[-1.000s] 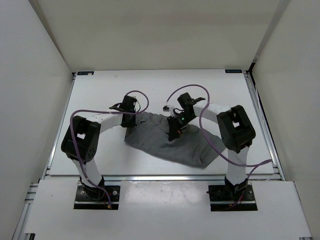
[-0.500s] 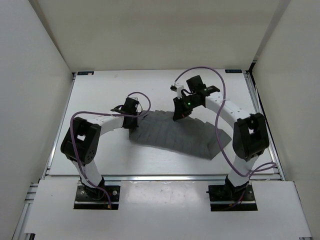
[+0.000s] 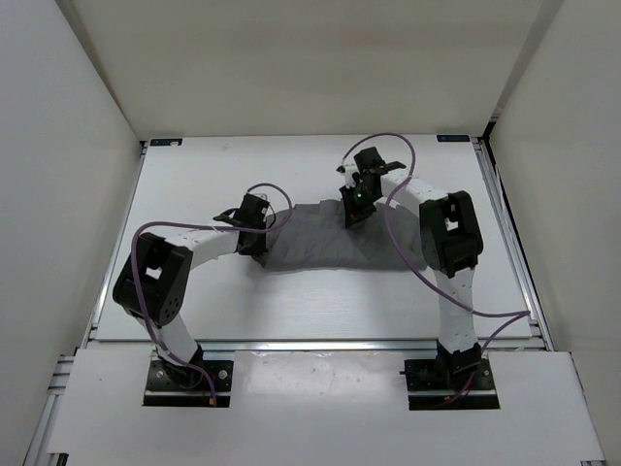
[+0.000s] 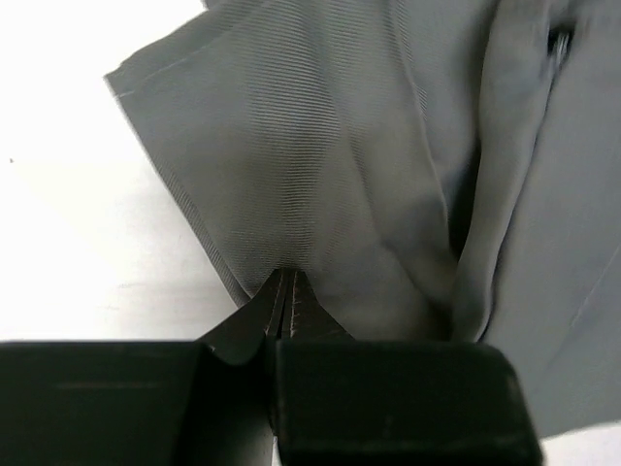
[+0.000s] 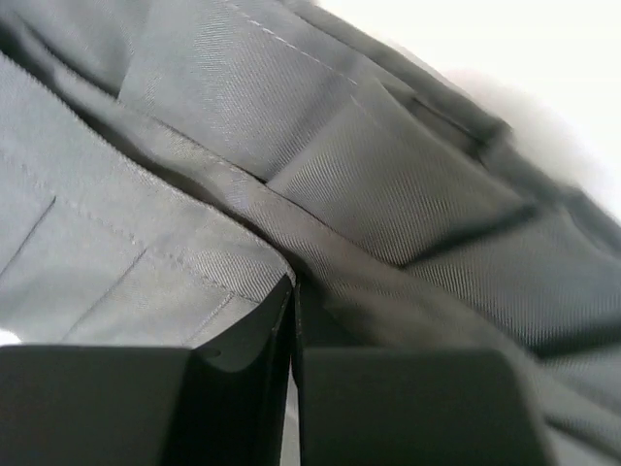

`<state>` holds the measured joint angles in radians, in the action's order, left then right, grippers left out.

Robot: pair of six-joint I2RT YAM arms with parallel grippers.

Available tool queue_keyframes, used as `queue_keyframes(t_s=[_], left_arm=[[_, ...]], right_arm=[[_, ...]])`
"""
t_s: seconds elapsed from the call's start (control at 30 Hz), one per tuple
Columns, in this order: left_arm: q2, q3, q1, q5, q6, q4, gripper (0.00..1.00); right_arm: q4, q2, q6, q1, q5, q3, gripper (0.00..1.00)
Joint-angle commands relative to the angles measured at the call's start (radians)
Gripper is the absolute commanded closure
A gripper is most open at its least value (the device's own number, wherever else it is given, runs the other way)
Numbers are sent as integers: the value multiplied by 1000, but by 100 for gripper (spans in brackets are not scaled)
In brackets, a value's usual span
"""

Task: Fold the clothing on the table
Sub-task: Fold the skirt

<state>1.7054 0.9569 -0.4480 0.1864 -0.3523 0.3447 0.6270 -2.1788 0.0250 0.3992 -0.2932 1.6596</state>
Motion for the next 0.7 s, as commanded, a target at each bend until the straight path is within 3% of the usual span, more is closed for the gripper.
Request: queue_keyframes(t_s=[0.0,0.1,0.17,0.2,0.27,0.47,0.67], left_arm=[[-46,-36,-6,-13,-7,65,100],[-88,-35,6,-18,-8,68,100],[-127,-27,8,-25,-14,73,100],[-153,-21,8,-21,-19,76,100],[-197,-6,8,-27,-24,88,100],[-317,10,-1,-94,-77,68,100],[-334,19,-58,-182,-122,-12,100]], right_arm=[[-56,-21,-49,-16,158,80,90],[-38,39,-94,-40,122,101,77],[-49,126,-96,-46,94,74,49],[-64,155,-85,-52,97,45,46],[-87,262,-82,-45,112,-17,32],[-64,447,-132,-104,170,-216,9],[-59,516,-207,-290,117,-403,6]])
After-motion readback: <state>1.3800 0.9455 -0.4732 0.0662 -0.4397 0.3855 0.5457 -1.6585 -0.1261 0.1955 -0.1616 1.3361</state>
